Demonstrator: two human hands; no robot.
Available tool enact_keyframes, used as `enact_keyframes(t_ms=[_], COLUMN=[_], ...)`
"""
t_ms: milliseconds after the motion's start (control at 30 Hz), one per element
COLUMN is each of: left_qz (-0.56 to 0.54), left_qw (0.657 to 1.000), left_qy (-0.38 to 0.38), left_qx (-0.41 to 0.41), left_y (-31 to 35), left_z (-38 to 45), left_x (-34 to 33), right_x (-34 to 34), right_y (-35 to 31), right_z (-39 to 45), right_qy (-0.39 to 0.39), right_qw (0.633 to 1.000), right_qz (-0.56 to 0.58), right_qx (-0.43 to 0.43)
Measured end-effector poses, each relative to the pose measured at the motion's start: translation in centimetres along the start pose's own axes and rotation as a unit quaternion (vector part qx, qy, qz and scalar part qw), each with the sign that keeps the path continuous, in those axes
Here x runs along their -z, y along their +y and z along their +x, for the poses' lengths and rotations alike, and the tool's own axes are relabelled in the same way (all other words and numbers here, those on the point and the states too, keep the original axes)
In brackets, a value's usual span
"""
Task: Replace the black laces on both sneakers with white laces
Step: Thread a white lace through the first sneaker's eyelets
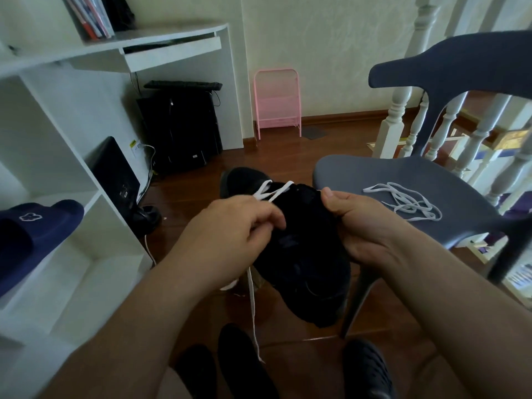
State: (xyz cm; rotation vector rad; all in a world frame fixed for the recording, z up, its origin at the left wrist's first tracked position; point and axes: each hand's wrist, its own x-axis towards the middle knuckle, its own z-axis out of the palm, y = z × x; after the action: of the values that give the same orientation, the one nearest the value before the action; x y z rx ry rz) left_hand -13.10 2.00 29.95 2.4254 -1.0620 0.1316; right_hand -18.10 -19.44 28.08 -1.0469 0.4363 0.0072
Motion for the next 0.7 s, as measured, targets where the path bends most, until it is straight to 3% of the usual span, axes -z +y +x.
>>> enact_keyframes(t_ms=[167,300,433,533,600,700], left_qz=[0.134,0.181,0.212,0.044,-0.147,-0.304], left_qw=[0.988,0.976,0.977,0.991,0.963,0.929], left_qy=[-0.073,-0.116,-0.028,0.129,0.219,0.203], left_qx=[0.004,0.02,-0.007,0.012,0.058,0.05], left_y=[0.6,1.2,1.7,0.9,0.6,1.4], left_z=[0.6,0.8,0.5,0.8,0.8,0.3], left_x=[-1.0,-1.8,-2.8,-2.8,-2.3,-2.1], right_x=[0.2,0.0,-0.4,-0.2,0.1,-0.5], right_y=[0.2,0.6,0.5,0.2,0.2,0.5], right_z=[-0.1,-0.3,-0.7,-0.9,-1.2,-2.0], right_qy=[0.023,0.048,0.029,0.02,0.007,-0.04], right_qw=[0.997,0.988,0.984,0.967,0.928,0.882], right_qz=[-0.05,-0.107,-0.116,-0.185,-0.288,-0.365], right_qx=[0.048,0.103,0.129,0.175,0.238,0.294])
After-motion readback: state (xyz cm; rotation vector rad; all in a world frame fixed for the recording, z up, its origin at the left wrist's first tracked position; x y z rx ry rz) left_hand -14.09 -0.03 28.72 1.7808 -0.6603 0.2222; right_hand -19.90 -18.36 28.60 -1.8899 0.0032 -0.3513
